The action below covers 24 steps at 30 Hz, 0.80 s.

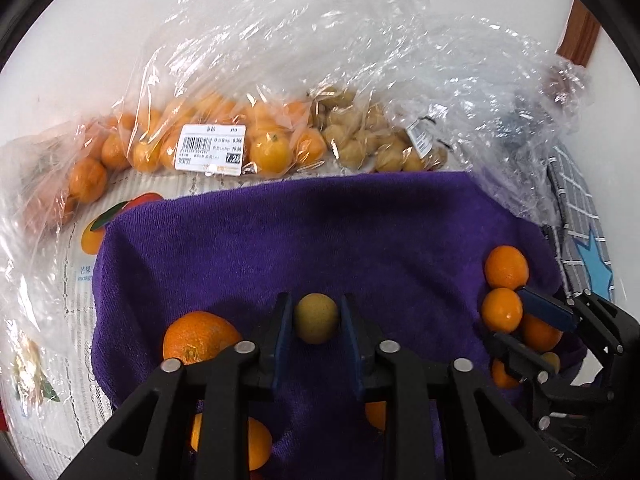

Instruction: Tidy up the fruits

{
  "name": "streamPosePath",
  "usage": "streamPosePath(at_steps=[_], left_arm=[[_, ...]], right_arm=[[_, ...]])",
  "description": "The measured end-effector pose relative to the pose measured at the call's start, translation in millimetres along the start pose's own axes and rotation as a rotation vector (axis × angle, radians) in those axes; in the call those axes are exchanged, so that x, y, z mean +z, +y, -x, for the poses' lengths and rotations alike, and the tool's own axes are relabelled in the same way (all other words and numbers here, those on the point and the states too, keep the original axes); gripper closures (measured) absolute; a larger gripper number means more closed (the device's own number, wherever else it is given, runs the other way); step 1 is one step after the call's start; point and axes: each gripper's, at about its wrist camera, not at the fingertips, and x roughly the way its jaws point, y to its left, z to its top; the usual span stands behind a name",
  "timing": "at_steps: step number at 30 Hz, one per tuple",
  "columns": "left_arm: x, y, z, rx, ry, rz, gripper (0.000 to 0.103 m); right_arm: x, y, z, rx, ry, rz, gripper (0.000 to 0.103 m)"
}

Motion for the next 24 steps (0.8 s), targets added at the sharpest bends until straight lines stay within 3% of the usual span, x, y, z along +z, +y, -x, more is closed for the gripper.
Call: streamPosePath(at_steps=[2,5,11,17,20,24], left_arm=[[0,-1,4,0.0,-0.011,-0.012,0.061],[1,-5,14,0.006,-0.042,-0.035,0.055],[5,-2,50,0.021,-0.118,-0.025,0.046],[8,-10,98,0.114,-0.218,-0.033,0.041],[-8,-11,120,0.117,-0.257,-0.008,0.032],[-43,-16,144,0.137,-0.267,-0.006,0.03]], right_arm=[[0,0,2,0.001,-0.008,-0.002,0.051],[2,0,9,-0.002,-0.023,-0.009,0.049],[5,-1,36,-0.006,-0.045,-0.057,0.045],[-3,3,87,-0.051,-0.082,-0.123,0.041],[-10,2,119,-0.073,-0.116,-0.171,0.035],[-25,3,160,-0.087,-0.149,-0.223,0.032]])
